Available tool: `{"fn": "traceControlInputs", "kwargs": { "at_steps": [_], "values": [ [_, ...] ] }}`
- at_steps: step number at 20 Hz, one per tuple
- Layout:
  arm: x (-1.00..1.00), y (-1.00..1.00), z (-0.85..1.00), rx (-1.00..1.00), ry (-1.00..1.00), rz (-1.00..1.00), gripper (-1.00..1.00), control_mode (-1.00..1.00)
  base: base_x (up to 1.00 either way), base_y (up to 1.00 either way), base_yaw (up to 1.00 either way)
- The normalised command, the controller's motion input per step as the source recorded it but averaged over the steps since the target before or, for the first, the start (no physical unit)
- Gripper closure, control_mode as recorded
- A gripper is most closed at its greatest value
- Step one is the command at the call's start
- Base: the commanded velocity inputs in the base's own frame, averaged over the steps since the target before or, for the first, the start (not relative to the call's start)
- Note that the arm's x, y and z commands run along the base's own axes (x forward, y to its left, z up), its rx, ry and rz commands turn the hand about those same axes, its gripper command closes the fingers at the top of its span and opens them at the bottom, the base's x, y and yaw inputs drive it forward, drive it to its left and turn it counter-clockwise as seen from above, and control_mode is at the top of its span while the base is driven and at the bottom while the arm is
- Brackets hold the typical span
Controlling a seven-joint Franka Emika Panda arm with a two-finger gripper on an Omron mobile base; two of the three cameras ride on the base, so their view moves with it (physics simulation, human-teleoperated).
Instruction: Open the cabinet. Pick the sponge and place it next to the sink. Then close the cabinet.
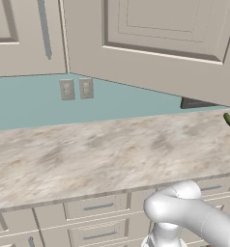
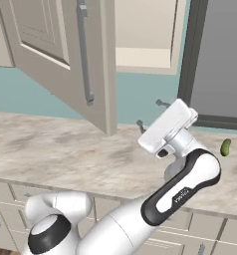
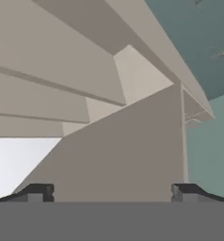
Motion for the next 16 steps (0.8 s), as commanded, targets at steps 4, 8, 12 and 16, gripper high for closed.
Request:
{"fn": "traceControlInputs", "kwargs": {
  "at_steps": [4,8,12,16],
  "values": [
    [-0.03,0.20,0.27,0.00,-0.04,0.20,-1.00,-1.00,0.00,0.00,0.00],
    [-0.23,0.24,0.35,0.00,-0.13,0.18,-1.00,-1.00,0.00,0.00,0.00],
    [-0.33,0.29,0.22,0.00,-0.25,0.13,-1.00,-1.00,0.00,0.00,0.00],
    [-0.35,0.41,0.12,0.00,-0.29,0.11,-1.00,-1.00,0.00,0.00,0.00]
  ]
}}
